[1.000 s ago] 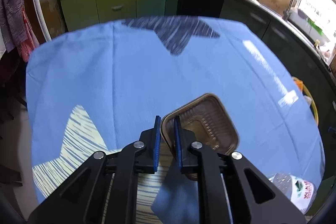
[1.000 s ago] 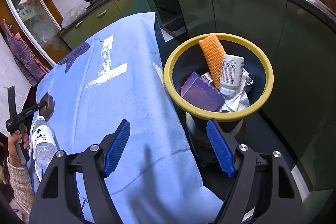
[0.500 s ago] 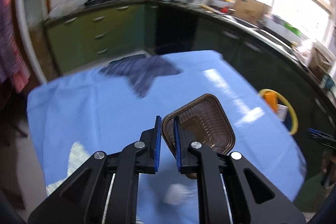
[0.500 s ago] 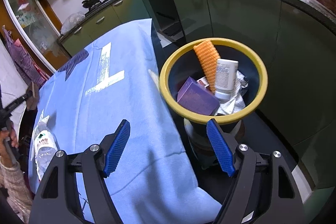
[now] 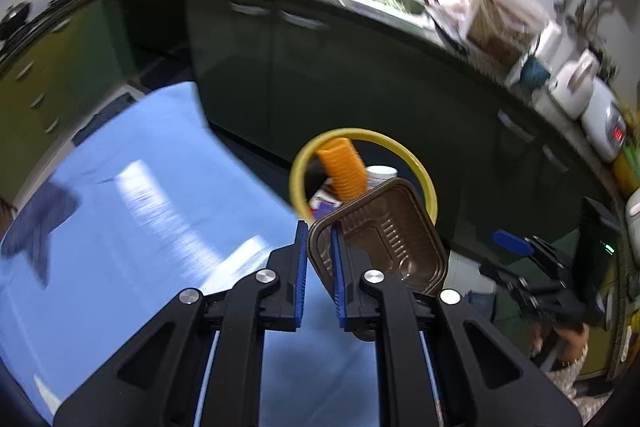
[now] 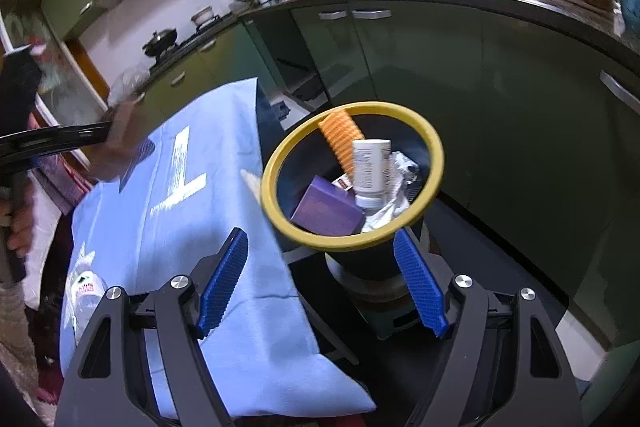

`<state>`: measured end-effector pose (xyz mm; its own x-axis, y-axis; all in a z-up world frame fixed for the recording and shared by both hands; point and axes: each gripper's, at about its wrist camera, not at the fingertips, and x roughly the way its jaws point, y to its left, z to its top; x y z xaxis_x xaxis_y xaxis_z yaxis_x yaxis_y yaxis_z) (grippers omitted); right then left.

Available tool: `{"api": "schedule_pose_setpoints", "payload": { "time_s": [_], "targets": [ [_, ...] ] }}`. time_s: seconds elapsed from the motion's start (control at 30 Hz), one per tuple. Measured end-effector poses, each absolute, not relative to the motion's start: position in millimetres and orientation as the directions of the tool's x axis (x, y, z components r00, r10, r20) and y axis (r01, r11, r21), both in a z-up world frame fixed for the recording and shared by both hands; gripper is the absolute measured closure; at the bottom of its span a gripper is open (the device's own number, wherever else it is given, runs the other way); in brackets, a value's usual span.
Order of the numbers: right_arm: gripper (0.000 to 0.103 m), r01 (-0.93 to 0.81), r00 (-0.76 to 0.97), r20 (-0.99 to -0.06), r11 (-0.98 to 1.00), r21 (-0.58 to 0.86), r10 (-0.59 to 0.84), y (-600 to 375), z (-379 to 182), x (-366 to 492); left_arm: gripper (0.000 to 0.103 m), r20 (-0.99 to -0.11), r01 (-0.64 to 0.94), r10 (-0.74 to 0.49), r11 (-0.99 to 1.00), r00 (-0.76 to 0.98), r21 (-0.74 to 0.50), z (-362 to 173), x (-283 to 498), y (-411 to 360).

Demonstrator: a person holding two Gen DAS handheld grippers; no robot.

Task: Collect trash
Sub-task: 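Carry the brown tray over the bin and open the left gripper, then grasp the Nongfu Spring water bottle with the right gripper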

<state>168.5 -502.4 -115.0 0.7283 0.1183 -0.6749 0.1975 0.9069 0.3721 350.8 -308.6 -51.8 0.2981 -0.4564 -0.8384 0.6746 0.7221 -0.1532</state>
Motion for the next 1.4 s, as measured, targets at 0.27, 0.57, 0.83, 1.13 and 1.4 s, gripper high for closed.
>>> {"api": "schedule_pose_setpoints", "payload": {
  "time_s": [0.27, 0.57, 0.83, 1.13, 1.4],
  "targets": [
    [0.028, 0.231, 0.755, -0.644, 0.869, 0.437, 0.123, -539, -121, 146, 0.092, -0.914, 0.656, -0.303, 0.753, 0.269, -0.056, -127, 392, -423],
    [0.027, 0.249, 0.766, -0.630, 0.844, 0.475, 0.128, -560, -124, 137, 0.045, -0.941, 0.604, -0.213, 0.797, 0.262, -0.012, -158, 419, -444],
    [0.026, 0.188, 0.759, -0.626, 0.863, 0.470, 0.176, -533, -119, 149, 0.026, -0.784, 0.607, -0.552, 0.737, 0.285, -0.298, -56, 375, -339],
    [0.025, 0.000, 0.709, -0.648, 0.919, 0.393, 0.277, -437, -97, 192, 0.015, -0.481, 0.469, -0.553, 0.833, 0.680, -0.295, 5, 312, -109],
    [0.024, -0.248, 0.588, -0.697, 0.912, 0.328, 0.410, -317, -83, 244, 0.012, -0.339, 0.193, -0.300, 0.930, 0.892, -0.313, -23, 296, 58]
  ]
}}
